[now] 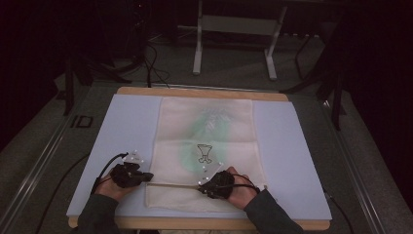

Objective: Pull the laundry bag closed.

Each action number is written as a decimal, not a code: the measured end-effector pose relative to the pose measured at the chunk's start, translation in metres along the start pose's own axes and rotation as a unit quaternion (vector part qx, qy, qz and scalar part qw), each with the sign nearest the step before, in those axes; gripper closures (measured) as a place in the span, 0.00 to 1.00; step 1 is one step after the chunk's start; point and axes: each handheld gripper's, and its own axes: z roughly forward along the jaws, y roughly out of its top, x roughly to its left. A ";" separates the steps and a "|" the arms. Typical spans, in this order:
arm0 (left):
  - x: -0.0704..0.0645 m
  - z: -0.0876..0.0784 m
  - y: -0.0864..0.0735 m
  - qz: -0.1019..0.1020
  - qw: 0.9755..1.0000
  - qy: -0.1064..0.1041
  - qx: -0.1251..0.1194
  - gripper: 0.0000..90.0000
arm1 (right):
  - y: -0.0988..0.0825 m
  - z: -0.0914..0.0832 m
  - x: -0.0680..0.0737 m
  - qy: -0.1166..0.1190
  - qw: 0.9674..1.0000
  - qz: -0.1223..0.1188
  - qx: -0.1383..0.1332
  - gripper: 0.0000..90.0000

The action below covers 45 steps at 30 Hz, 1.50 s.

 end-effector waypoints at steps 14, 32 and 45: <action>0.000 0.000 0.000 0.000 1.000 0.000 0.000 1.00 | -0.012 -0.008 -0.004 -0.007 1.000 0.008 0.005 0.91; 0.000 0.000 0.000 -0.001 1.000 0.001 0.000 1.00 | -0.024 -0.018 -0.006 -0.013 1.000 0.011 0.004 0.91; 0.000 0.000 0.000 0.000 1.000 0.000 0.000 1.00 | -0.031 -0.023 -0.008 -0.017 1.000 0.014 0.004 0.91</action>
